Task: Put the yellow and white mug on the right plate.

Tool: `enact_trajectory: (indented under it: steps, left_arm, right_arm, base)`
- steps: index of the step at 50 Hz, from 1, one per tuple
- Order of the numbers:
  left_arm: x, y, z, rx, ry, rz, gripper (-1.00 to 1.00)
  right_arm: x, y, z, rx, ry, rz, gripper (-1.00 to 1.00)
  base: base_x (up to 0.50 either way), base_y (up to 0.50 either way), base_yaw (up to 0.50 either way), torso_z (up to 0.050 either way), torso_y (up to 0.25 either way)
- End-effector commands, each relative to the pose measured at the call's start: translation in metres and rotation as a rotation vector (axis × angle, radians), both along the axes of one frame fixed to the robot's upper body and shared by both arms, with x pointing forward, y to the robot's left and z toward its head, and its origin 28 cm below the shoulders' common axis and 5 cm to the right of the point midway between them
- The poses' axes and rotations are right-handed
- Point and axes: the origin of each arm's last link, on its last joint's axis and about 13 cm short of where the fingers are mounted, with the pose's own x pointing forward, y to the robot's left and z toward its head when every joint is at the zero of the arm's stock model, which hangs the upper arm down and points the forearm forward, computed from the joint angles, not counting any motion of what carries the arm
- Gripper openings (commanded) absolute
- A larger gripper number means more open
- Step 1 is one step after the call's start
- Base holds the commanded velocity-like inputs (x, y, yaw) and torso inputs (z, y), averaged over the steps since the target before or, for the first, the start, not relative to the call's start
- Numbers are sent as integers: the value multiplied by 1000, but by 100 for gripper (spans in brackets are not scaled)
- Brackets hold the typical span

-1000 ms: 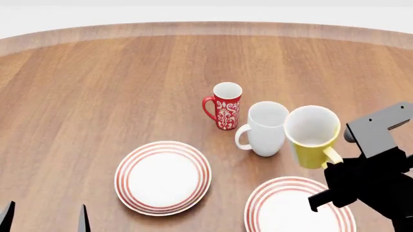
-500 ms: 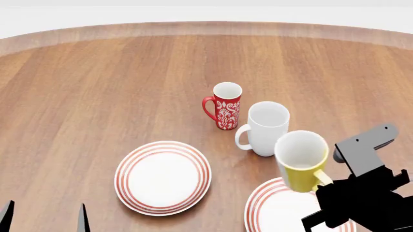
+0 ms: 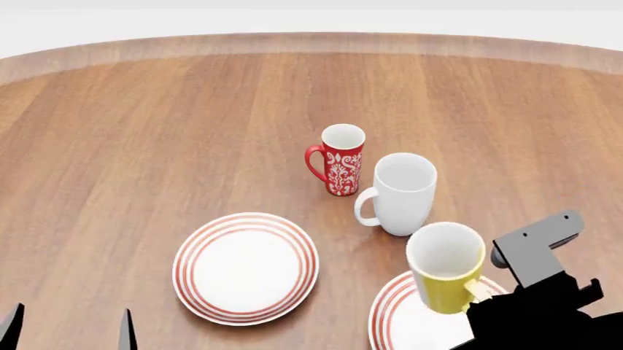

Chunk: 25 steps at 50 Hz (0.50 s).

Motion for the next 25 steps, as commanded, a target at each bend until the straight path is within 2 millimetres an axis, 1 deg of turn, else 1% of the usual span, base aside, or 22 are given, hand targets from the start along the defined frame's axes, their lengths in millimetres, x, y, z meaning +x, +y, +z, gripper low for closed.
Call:
enact_trajectory:
  steps: [1, 8, 25]
  left_arm:
    - [2, 0, 2, -2, -5, 3, 100]
    - [2, 0, 1, -1, -3, 2, 100]
    - [2, 0, 0, 1, 5, -2, 100]
  right_arm:
    - [2, 3, -7, 2, 6, 12, -100]
    - [5, 2, -5, 1, -1, -3, -100]
    - [6, 3, -14, -18, 24, -1, -100]
  base:
    - [0, 0, 0, 0, 0]
    - [0, 0, 0, 0, 0]
    - [0, 0, 0, 0, 0]
